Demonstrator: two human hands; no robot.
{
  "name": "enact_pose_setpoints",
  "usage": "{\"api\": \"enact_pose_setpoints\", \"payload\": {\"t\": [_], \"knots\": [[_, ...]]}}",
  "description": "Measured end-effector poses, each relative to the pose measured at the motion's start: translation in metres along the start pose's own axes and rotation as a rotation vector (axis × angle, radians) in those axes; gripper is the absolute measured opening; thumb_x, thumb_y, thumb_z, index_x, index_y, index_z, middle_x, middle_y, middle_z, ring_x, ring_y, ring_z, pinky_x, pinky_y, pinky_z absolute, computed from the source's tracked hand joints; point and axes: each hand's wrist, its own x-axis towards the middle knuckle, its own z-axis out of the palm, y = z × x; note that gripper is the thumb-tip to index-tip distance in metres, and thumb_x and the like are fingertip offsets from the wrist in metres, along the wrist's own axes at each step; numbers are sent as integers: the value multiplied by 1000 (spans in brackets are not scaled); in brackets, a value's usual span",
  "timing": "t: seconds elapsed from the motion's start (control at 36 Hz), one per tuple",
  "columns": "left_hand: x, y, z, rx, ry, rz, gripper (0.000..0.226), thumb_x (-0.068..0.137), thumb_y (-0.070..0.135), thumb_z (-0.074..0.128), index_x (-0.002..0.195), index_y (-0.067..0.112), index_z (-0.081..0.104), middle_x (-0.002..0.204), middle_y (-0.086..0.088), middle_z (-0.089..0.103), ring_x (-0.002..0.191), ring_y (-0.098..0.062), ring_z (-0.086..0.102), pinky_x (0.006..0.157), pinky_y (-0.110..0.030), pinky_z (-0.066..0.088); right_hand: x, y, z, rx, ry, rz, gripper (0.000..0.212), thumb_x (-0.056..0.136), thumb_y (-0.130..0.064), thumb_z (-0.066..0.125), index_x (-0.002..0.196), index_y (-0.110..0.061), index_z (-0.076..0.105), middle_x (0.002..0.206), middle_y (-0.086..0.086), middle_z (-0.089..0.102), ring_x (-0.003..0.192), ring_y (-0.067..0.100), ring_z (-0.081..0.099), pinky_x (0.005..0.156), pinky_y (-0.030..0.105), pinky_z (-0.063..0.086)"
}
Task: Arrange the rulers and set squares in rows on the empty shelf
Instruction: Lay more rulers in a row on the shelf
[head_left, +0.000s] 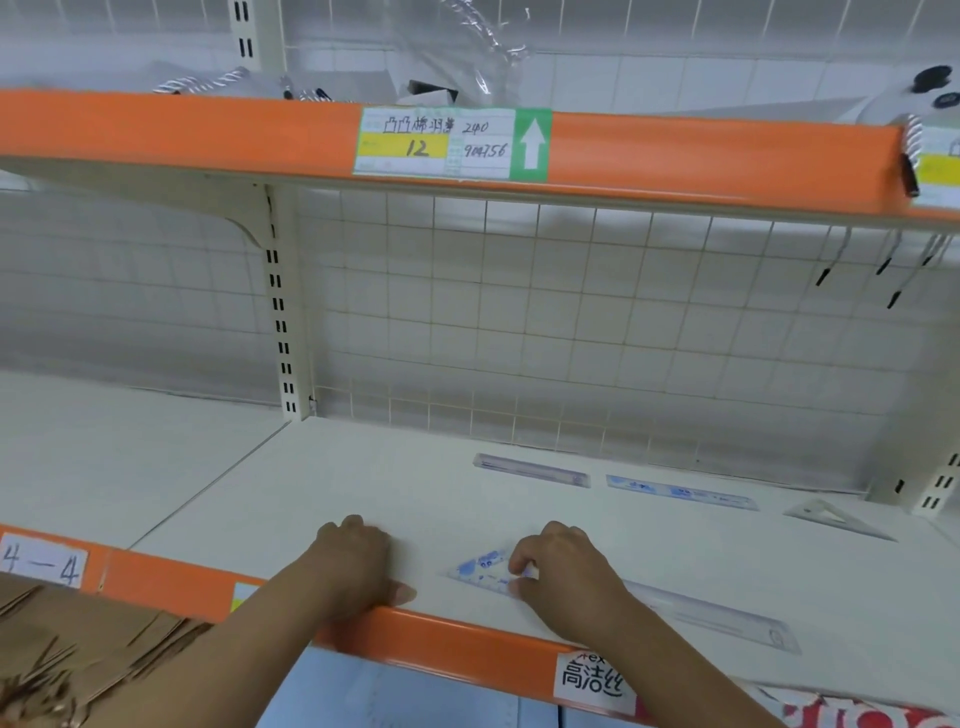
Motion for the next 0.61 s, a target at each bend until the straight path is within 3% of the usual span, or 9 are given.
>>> {"api": "enact_pose_setpoints", "payload": {"t": [0.11,0.22,0.61], "knots": [[1,-1,1,-10,5,-10,51,94,50,48,125,10,51,130,-9,47,111,-21,42,81,-27,27,3,-2,0,-21,-17,-5,25,94,-33,55,115,-26,64,108,-2,49,114,17,45,93,26,40],[5,-5,7,-59,11,-36,54,89,55,53,125,14,51,127,-8,45,116,-24,43,83,-28,31,7,-5,2,-34,-23,-14,24,95,-31,53,115,-26,65,118,1,52,114,18,45,93,26,41],[10,-11,15,-144,32,-61,55,85,55,59,122,15,53,122,-7,44,114,-25,42,91,-31,38,33,-10,7,-158,-8,-35,30,98,-31,46,123,-25,62,122,2,51,115,21,45,95,29,42]]}}
